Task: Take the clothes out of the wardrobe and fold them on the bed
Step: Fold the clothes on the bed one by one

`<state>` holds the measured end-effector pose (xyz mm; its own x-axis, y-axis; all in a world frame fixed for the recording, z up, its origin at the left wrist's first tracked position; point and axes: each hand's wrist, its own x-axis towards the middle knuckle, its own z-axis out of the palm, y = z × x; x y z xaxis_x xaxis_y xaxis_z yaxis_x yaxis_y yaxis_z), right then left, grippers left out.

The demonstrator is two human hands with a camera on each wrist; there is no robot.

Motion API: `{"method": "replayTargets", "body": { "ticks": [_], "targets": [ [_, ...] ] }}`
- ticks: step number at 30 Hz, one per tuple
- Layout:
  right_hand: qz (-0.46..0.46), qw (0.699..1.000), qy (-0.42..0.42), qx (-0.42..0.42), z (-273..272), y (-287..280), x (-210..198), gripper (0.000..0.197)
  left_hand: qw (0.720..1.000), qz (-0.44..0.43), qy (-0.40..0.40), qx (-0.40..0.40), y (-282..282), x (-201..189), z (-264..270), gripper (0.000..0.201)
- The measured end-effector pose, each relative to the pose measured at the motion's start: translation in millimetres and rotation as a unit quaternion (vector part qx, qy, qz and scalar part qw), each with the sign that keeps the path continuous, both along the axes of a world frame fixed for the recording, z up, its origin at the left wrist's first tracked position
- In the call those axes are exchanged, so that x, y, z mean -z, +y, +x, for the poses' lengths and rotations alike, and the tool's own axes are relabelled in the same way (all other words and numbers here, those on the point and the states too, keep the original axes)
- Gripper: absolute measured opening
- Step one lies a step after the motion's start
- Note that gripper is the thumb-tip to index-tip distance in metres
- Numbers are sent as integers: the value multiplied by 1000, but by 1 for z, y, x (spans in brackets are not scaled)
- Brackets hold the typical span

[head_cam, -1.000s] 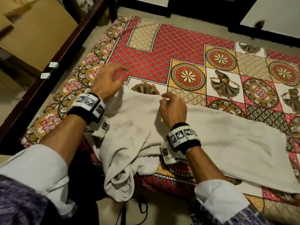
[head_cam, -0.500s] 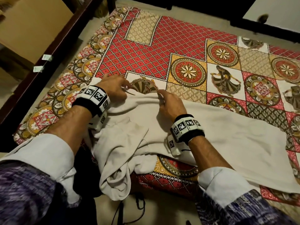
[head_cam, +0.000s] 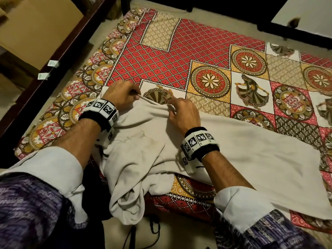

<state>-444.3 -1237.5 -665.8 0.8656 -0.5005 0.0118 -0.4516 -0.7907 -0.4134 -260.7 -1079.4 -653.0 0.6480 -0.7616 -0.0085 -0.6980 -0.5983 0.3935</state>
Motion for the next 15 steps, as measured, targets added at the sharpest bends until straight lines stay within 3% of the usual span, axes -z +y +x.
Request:
{"method": "replayTargets", "body": {
  "ticks": [8, 15],
  "targets": [
    [-64, 997, 44, 0, 15, -6, 1, 24, 996, -31, 29, -73, -1, 12, 13, 12],
    [-10, 996, 80, 41, 22, -15, 0, 30, 995, -32, -91, -12, -4, 9, 11, 13]
  ]
}}
